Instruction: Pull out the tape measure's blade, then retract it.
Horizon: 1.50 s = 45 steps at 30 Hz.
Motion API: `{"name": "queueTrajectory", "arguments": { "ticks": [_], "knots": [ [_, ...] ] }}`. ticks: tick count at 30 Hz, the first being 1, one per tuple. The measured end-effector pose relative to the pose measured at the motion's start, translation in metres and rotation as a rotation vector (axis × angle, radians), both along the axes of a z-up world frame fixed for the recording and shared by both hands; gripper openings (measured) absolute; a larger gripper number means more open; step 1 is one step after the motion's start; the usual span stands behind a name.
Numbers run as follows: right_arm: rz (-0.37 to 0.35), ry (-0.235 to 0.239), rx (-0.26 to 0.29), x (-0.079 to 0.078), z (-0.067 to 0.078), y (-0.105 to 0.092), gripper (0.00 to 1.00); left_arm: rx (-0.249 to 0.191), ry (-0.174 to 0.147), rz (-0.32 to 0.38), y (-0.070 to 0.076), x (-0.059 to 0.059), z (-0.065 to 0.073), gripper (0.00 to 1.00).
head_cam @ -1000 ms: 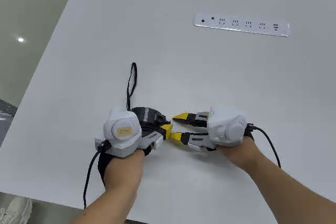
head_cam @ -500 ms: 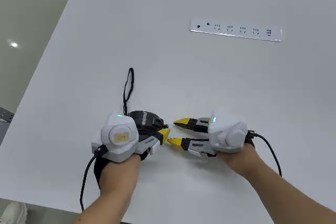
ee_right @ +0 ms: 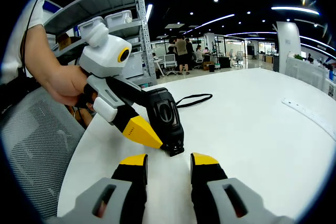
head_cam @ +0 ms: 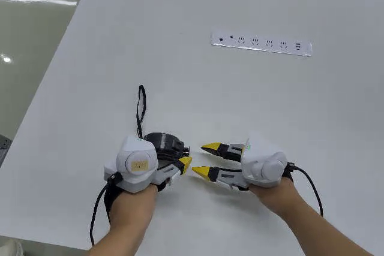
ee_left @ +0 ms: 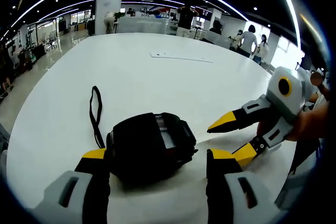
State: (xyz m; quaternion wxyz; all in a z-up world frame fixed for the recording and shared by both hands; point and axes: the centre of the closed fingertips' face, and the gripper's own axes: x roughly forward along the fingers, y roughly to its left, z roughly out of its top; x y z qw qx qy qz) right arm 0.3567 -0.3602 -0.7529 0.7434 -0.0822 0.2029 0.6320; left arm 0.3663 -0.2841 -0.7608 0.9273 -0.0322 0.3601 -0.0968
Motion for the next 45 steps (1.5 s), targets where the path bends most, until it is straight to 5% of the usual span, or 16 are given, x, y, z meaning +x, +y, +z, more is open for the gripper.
{"name": "queueTrajectory", "arguments": {
  "ticks": [22,36,45],
  "knots": [
    [-0.133,0.014,-0.012,-0.015,0.009,-0.035,0.36,0.032,-0.042,-0.13,0.0,-0.01,0.012,0.72],
    [-0.218,0.014,-0.018,-0.024,0.018,-0.058,0.41,0.03,-0.055,-0.228,0.0,-0.029,0.014,0.72],
    [-0.249,0.001,-0.035,-0.034,0.021,-0.074,0.42,-0.034,-0.091,-0.263,0.002,-0.038,0.024,0.74]
  ]
}}
